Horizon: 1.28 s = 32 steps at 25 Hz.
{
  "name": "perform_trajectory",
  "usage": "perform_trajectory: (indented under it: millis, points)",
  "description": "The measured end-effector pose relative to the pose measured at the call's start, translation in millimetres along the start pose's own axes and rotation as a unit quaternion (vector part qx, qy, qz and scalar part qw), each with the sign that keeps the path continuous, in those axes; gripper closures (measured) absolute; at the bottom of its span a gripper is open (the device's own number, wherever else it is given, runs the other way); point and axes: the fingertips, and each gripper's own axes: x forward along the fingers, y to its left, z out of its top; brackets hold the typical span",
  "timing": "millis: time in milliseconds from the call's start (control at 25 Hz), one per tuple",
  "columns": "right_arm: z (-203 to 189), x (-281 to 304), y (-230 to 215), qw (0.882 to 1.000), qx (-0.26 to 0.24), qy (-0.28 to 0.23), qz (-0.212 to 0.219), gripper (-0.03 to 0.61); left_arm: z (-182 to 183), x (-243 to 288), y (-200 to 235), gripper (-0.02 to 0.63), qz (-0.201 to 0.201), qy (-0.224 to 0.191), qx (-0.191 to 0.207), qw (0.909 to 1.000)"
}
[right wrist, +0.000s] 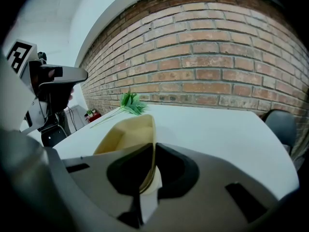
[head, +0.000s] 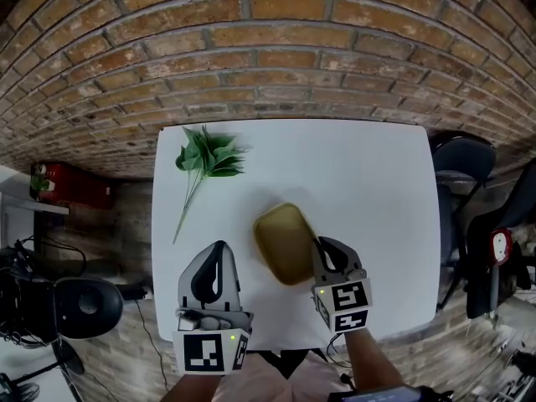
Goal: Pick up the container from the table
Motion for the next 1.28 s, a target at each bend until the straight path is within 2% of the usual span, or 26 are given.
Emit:
perform_trajectory:
  millis: [680, 1280]
  points:
    - [39, -33, -8, 0.998, -0.007, -0.054, -0.019, 0.555, 28, -14, -18, 0.606, -0.01, -0.031, 0.011, 0.9994]
    - [87, -74, -13, 0.992, -0.021, -0.121, -0.036, 0.555, 56, -30, -34, 0.606, -0.02, -0.066, 0.023, 0.9973]
